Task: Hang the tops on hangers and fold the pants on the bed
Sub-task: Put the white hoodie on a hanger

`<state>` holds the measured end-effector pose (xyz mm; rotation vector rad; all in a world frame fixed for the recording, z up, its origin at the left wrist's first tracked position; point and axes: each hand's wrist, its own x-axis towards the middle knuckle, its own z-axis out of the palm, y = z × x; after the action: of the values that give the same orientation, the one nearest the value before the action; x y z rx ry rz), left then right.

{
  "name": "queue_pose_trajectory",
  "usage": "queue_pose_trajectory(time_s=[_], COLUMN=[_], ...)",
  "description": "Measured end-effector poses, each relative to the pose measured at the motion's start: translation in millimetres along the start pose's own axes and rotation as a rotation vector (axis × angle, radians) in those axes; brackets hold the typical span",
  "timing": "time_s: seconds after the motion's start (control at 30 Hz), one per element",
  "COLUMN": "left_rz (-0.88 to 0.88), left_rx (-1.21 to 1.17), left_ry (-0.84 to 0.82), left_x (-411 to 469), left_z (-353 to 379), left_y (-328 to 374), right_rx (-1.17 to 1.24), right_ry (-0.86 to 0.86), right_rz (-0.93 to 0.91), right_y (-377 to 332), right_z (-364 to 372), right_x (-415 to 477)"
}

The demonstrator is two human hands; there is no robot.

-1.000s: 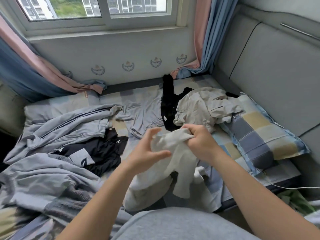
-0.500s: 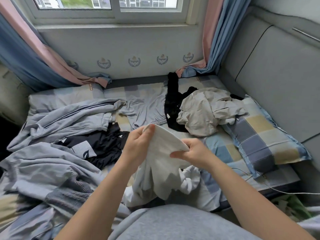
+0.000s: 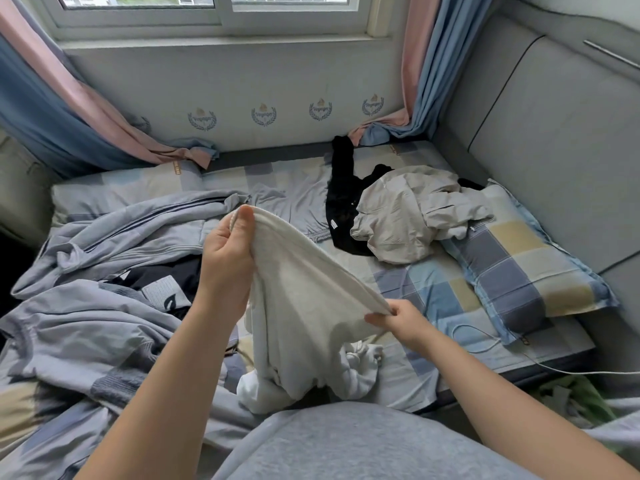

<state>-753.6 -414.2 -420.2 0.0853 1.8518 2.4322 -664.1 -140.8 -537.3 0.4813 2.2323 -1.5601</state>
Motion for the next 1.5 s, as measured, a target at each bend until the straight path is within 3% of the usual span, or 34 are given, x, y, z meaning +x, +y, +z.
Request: queue_pose_trajectory(time_s=[0.17, 0.23, 0.33, 0.43, 0.67, 0.83, 1.1, 1.3, 1.4, 1.5], left_rz=[-0.024, -0.102, -0.059, 0.011, 0.276, 0.411, 0.811, 0.991, 1.023, 1.038], left_rx=[0.336, 0.457, 0.654, 0.544, 0.425, 0.282, 0.533, 0.489, 0.435, 0.391], left_ry=[0.019, -0.115, -0.420, -0.621, -0.370, -0.374, -0.276, -0.154, -0.089, -0.048], left_x=[5.0, -0.2, -14.3, -22.8, -7.2, 4.3, 42.8, 66.8, 68.8, 68.0], left_z=[-3.1, 2.0, 19.9, 45.6, 72.3, 81.7, 105.4, 134.9, 142.0, 138.3], left_y=[-21.1, -27.4, -29.3, -27.2, 10.4, 57.1, 172.8, 277.8, 312.2, 328.6], right_rx=[0.108, 0.204, 0.406, 0.451, 0.426, 0.485, 0.274, 0.185, 0.128, -0.096], right_ry=[0.027, 0.040, -0.041, -0.177, -0.084, -0.047, 0.159, 0.047, 0.039, 0.043], right_rz=[-0.160, -0.258, -0.353, -0.466, -0.654, -0.716, -0.932, -1.098, -1.103, -0.981], right_y=[-54.7, -84.9, -127.3, -156.6, -198.9, -204.7, -289.2, -380.2, -396.2, -384.6], right_z=[-10.9, -9.7, -8.2, -11.6, -53.5, -64.6, -101.4, -130.4, -133.0, -129.8], right_x=[-19.2, -33.0, -56.1, -74.2, -90.0, -84.6, -96.3, -119.7, -124.6, -110.7])
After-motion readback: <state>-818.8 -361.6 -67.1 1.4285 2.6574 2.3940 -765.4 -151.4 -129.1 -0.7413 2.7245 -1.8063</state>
